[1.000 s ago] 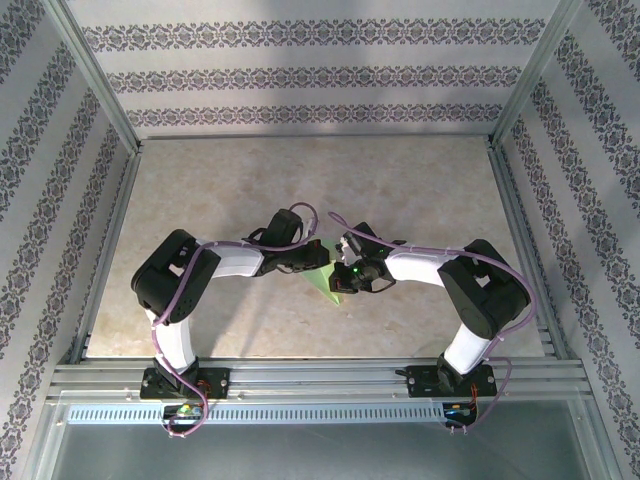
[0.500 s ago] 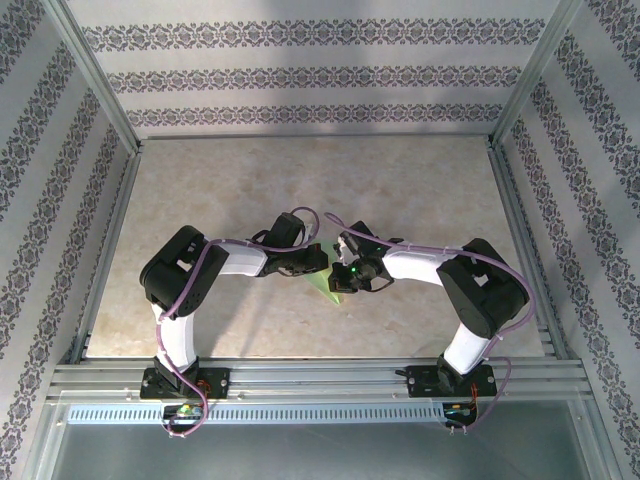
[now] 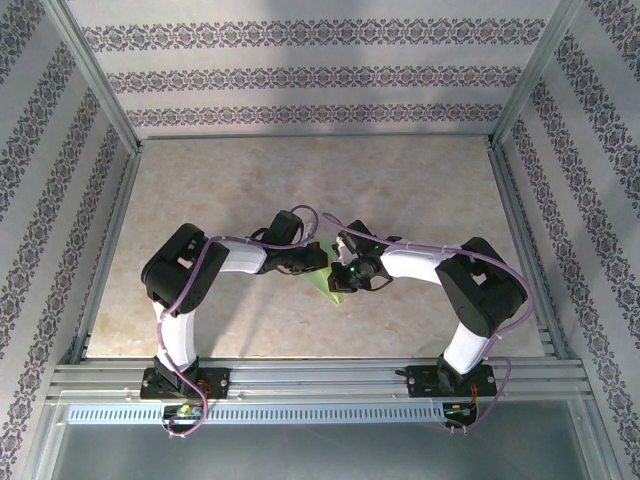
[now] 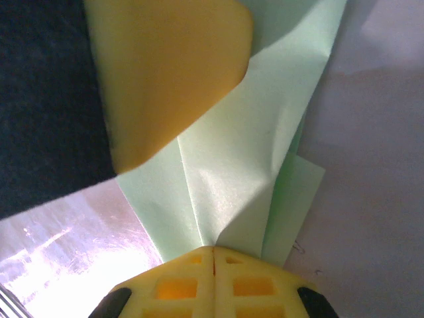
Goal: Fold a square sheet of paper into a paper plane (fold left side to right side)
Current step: Fourth fold the wing at the center of the table.
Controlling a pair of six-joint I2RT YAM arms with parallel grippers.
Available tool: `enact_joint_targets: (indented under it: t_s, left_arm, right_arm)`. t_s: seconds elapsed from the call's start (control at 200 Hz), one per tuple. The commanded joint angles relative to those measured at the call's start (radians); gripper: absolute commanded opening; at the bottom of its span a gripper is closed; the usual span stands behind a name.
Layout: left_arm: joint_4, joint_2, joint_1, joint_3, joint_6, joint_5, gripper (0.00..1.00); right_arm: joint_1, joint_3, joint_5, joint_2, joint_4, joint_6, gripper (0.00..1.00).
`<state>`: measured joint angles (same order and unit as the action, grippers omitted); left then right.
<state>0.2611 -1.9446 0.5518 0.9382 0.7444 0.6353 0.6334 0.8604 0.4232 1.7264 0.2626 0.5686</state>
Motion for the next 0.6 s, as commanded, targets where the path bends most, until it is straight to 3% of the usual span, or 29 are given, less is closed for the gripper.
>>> enact_joint_targets:
  t_s: [0.0, 0.595]
  left_arm:
    - [-0.042, -0.042, -0.055, 0.021, -0.051, -0.087, 0.00]
    - [-0.126, -0.078, -0.177, 0.110, -0.147, -0.086, 0.00]
  right_arm:
    - [0.013, -0.064, -0.159, 0.088, 0.175, -0.022, 0.00]
    - [0.016, -0.060, -0.152, 0.084, 0.187, -0.024, 0.00]
